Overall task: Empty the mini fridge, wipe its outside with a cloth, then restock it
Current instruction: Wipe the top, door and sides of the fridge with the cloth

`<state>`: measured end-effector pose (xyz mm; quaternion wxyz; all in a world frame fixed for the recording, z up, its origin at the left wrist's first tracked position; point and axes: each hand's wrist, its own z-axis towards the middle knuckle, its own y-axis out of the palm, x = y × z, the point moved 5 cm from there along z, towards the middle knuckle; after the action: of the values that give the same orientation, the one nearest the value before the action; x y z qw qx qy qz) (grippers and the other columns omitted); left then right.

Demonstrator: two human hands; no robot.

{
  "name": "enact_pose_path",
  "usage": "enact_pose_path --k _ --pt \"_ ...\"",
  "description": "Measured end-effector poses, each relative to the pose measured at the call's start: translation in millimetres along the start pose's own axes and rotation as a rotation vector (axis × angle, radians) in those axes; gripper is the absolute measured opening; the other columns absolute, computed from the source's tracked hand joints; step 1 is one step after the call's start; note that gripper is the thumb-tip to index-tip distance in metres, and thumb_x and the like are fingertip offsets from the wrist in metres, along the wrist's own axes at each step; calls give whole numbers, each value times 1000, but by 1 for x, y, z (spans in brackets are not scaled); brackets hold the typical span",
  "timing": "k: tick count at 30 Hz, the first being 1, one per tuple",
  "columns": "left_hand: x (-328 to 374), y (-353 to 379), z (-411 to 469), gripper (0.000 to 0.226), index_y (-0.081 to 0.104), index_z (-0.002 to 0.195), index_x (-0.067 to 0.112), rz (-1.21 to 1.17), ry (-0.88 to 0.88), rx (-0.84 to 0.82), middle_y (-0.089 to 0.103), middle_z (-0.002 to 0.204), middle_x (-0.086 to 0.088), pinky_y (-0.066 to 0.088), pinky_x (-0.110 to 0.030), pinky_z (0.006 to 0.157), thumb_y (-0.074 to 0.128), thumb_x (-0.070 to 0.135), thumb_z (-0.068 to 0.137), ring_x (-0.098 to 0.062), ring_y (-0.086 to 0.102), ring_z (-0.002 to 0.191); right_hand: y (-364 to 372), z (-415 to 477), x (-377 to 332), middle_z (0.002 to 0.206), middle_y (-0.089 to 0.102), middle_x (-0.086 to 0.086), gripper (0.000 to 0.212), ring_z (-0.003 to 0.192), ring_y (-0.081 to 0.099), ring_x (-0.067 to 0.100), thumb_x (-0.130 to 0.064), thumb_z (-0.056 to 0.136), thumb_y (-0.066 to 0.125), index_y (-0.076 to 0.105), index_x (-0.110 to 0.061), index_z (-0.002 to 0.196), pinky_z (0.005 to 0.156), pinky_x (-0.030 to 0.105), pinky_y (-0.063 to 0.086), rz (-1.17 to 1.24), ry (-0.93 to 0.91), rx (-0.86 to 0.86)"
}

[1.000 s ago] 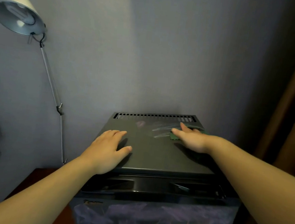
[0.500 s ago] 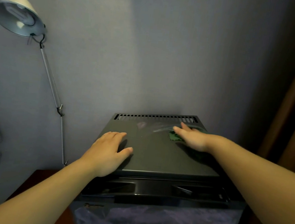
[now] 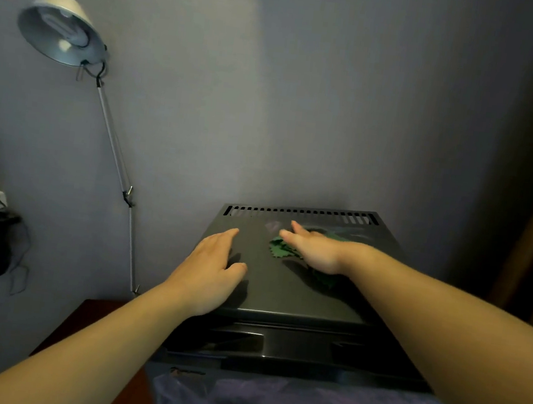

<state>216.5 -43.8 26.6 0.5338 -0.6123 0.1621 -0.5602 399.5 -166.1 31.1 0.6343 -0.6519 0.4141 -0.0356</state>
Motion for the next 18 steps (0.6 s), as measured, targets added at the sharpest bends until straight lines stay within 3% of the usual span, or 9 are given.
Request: enact_pose_path --k 3,5,7,9,14,18 --pt "-8 -5 5 64 20 159 31 -208 -33 26 24 164 6 28 -37 118 45 28 100 -14 26 148 16 12 -33 169 4 -5 95 156 4 25 -93 73 15 0 -49 156 123 56 3 32 -38 -35" --pt "-18 -16 8 58 30 154 29 -457 -98 91 34 158 4 38 -28 103 43 19 98 -13 40 135 35 6 -61 169 7 -5 90 156 6 24 -90 78 14 1 -46 157 125 51 4 -36 -161 -72" --pt "-32 -28 8 54 36 150 27 -628 -154 149 41 150 5 38 -24 91 39 8 99 -11 46 125 47 -1 -70 168 7 -8 74 155 6 17 -75 96 15 1 -39 159 126 41 2 -56 -257 -130" --pt "-49 -35 7 55 34 152 28 -621 -169 150 39 151 6 32 -29 97 37 6 101 -14 41 130 44 -5 -66 167 8 -13 66 154 8 12 -67 101 16 4 -38 160 123 33 2 25 -239 -185" --pt "-93 -45 5 59 25 157 24 -534 -233 143 28 162 1 29 -41 110 37 7 102 -24 30 147 40 13 -93 169 4 -8 70 155 4 19 -72 98 16 0 -41 158 125 46 3 -40 -182 -121" --pt "-117 -53 11 61 26 157 24 -499 -247 145 28 163 -1 29 -39 110 38 5 100 -25 32 146 81 -9 -134 168 0 -13 61 153 -2 8 -56 106 15 -2 -34 160 125 34 -1 -146 -398 -229"
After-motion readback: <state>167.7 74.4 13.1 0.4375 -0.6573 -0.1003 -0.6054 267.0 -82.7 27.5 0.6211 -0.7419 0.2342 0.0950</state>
